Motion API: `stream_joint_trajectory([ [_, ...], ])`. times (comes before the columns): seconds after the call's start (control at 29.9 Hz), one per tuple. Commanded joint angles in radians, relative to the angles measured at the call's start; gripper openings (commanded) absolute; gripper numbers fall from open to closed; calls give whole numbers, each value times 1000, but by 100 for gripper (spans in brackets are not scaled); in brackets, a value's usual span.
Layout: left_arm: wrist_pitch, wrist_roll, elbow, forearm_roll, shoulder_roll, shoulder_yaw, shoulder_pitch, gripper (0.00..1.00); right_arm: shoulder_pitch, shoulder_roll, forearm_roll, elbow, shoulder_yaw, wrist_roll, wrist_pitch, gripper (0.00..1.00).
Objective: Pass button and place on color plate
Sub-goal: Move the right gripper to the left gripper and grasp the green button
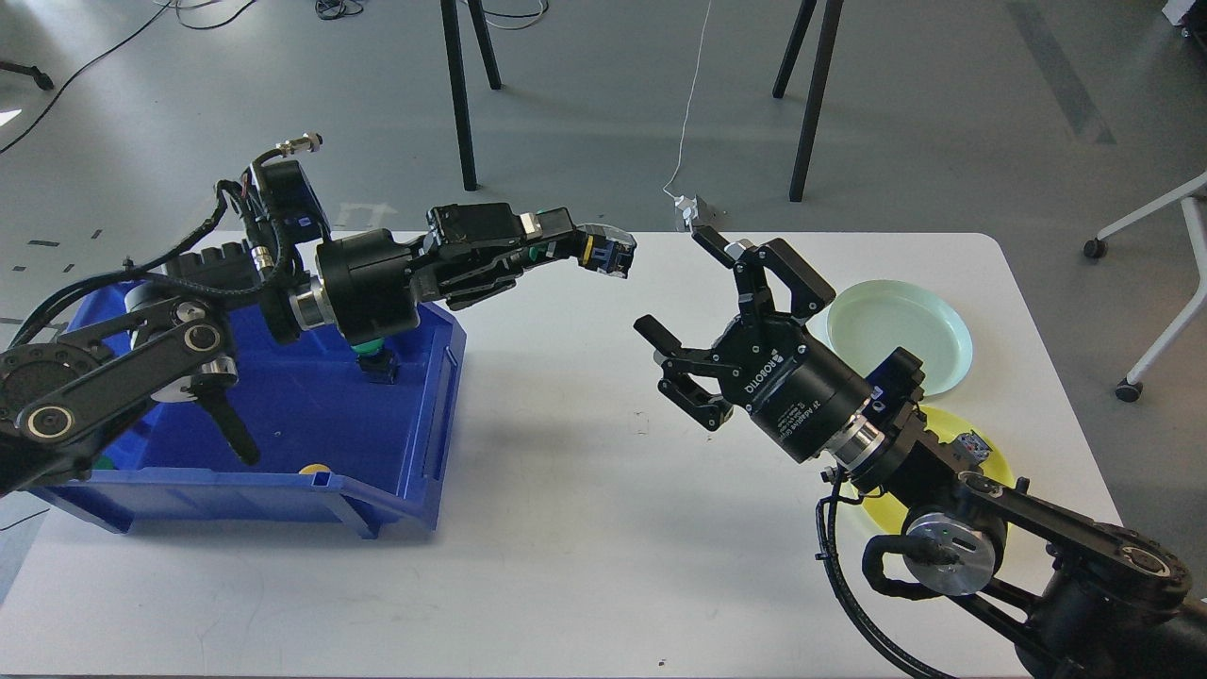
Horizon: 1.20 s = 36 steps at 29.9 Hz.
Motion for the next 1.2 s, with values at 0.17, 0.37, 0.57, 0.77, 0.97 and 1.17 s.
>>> stream_joint_trajectory([
  [0.17,0,0,2,0,0,1,-2,12,68,42,34,-97,-7,-1,3,97],
  [0.37,0,0,2,0,0,1,-2,12,109,103,56,-156,-15,-3,6,97],
  [0.57,0,0,2,0,0,1,-2,12,145,163,54,-198,-65,-3,1,97],
  [0.77,0,0,8,0,0,1,-2,12,149,174,56,-198,-70,-3,1,97],
  [0.97,0,0,8,0,0,1,-2,12,155,174,57,-196,-70,-3,-2,88],
  [1.17,0,0,13,0,0,1,-3,12,155,175,57,-195,-68,-3,-3,77],
])
